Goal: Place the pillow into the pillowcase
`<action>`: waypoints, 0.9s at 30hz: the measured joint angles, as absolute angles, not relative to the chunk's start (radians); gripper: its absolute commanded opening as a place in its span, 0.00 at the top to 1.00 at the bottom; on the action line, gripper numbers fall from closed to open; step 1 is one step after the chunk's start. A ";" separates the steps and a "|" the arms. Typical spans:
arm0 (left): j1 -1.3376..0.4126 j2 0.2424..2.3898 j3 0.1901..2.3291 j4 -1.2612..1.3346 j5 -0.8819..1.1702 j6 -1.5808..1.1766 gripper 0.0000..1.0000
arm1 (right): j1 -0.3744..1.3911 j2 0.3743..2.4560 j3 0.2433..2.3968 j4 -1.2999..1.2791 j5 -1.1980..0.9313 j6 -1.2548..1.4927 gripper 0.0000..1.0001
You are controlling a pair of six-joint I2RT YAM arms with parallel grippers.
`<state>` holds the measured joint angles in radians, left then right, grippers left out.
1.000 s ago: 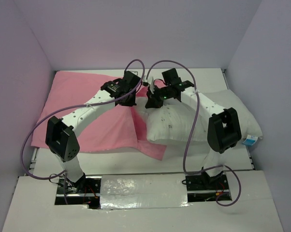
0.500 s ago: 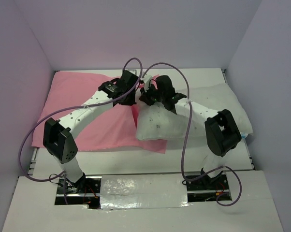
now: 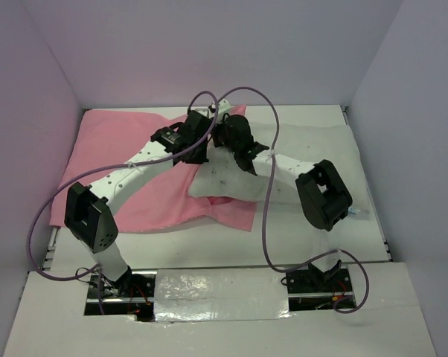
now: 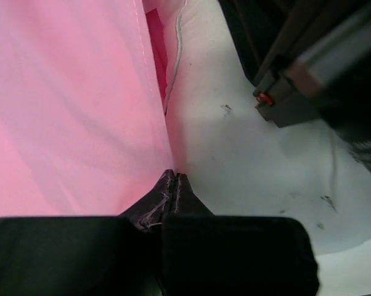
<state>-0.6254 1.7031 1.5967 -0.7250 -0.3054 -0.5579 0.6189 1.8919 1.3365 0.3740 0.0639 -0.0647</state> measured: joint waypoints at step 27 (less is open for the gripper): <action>-0.518 1.695 1.649 -0.762 -0.369 -0.686 1.00 | 0.518 1.766 1.206 0.111 -0.585 -0.407 1.00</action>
